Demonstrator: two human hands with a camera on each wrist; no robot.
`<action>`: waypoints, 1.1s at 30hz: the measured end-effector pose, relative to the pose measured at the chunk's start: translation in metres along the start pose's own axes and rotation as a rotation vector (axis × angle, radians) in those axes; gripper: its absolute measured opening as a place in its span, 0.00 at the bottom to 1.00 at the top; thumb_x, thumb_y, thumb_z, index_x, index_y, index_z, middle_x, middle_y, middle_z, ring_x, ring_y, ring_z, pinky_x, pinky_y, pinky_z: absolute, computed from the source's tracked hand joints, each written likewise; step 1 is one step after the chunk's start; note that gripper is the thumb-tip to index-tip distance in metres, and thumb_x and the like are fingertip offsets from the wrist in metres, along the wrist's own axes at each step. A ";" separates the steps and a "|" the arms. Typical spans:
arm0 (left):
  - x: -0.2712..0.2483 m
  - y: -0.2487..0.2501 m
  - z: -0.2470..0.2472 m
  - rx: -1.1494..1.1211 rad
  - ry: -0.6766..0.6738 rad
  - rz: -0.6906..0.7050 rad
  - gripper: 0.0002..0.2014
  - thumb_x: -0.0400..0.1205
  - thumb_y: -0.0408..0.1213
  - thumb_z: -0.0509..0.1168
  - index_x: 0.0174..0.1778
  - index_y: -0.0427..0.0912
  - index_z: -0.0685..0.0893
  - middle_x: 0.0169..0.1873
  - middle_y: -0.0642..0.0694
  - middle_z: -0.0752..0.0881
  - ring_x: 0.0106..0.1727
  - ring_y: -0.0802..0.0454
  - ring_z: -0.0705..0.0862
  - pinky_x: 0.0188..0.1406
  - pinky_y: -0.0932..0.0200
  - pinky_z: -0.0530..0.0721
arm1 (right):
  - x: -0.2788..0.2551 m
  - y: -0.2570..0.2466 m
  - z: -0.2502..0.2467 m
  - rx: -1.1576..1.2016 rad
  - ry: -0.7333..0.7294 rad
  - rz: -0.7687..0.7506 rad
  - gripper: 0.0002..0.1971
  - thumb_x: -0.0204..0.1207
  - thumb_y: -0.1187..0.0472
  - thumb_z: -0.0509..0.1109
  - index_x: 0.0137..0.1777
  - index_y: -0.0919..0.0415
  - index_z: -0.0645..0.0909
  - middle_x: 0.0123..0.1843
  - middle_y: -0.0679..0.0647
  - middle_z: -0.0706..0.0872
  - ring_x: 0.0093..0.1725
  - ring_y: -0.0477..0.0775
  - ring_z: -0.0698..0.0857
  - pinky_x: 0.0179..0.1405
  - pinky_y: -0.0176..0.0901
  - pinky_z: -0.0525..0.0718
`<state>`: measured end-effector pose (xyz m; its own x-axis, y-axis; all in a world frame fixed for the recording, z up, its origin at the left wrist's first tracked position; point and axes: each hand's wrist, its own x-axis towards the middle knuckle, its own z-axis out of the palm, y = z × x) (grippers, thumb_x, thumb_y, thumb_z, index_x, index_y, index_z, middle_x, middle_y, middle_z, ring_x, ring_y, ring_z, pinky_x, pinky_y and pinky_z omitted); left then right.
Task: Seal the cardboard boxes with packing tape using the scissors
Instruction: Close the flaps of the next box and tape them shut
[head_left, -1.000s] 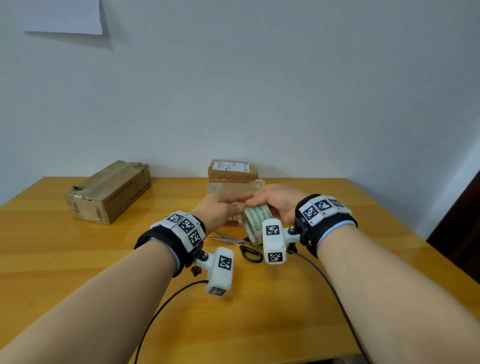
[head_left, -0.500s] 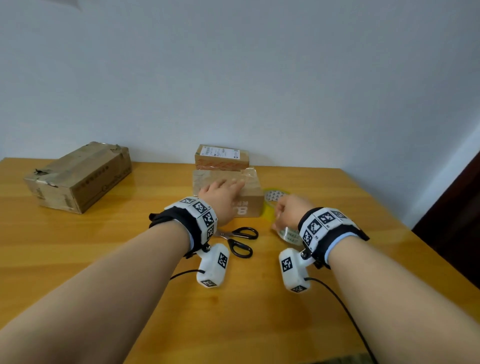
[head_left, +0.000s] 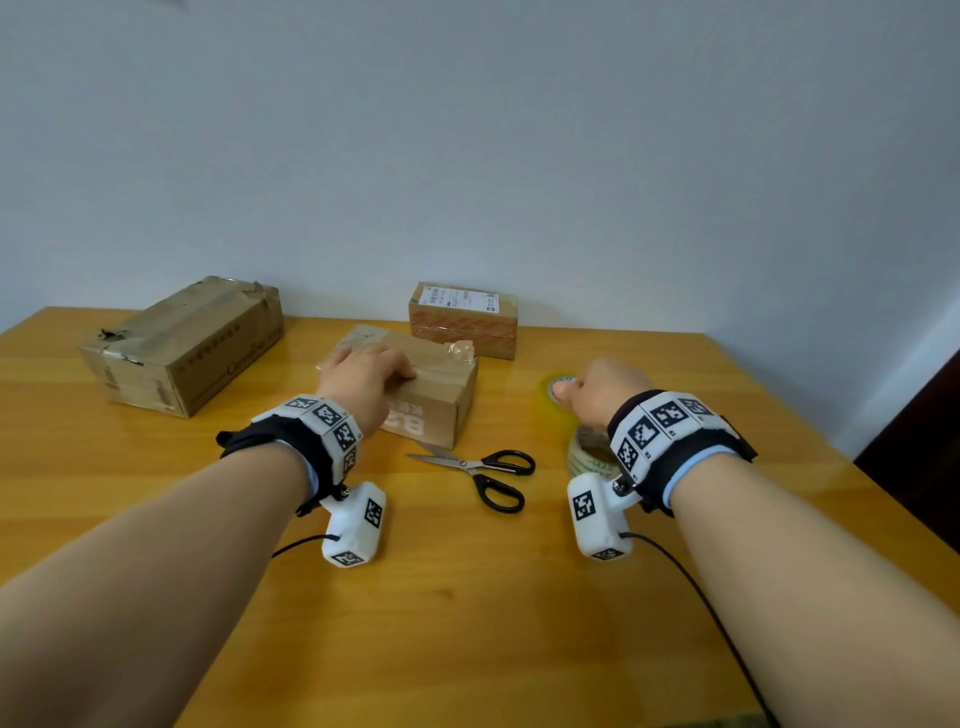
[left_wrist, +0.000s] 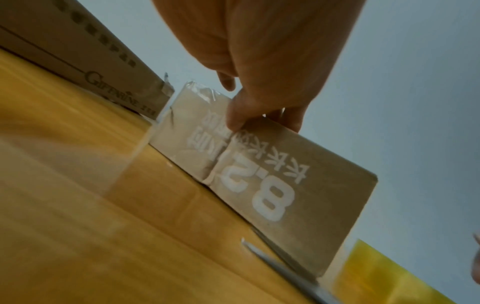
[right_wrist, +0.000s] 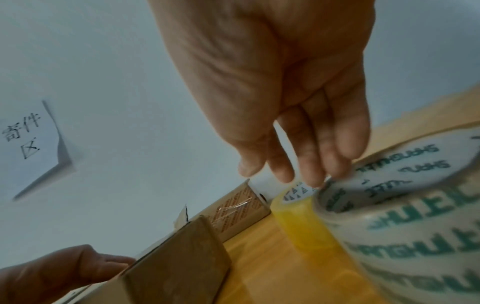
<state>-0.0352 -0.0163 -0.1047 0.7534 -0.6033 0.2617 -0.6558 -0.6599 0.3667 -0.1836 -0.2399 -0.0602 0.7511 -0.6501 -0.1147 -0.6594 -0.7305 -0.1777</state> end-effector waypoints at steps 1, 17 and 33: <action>-0.001 -0.006 -0.001 -0.032 0.006 -0.004 0.30 0.73 0.16 0.57 0.60 0.54 0.84 0.65 0.55 0.81 0.72 0.48 0.71 0.76 0.53 0.60 | 0.001 -0.004 0.000 0.034 0.038 -0.052 0.20 0.87 0.44 0.61 0.48 0.60 0.83 0.39 0.53 0.83 0.35 0.51 0.80 0.34 0.43 0.80; -0.025 -0.003 -0.037 -0.211 -0.186 -0.072 0.07 0.82 0.45 0.65 0.52 0.51 0.85 0.51 0.52 0.86 0.55 0.51 0.83 0.57 0.52 0.82 | -0.007 -0.089 0.051 0.663 -0.243 -0.223 0.19 0.77 0.43 0.75 0.57 0.58 0.87 0.55 0.55 0.91 0.53 0.56 0.90 0.62 0.56 0.89; -0.048 -0.005 -0.030 -0.143 -0.198 0.086 0.26 0.74 0.38 0.78 0.69 0.52 0.82 0.64 0.53 0.77 0.62 0.53 0.78 0.60 0.62 0.75 | -0.022 -0.108 0.061 0.922 -0.432 -0.007 0.07 0.85 0.60 0.68 0.57 0.63 0.80 0.46 0.60 0.86 0.34 0.52 0.84 0.39 0.45 0.89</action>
<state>-0.0663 0.0291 -0.0922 0.6617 -0.7396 0.1231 -0.6931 -0.5406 0.4768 -0.1272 -0.1342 -0.0982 0.8226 -0.3820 -0.4211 -0.5105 -0.1701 -0.8429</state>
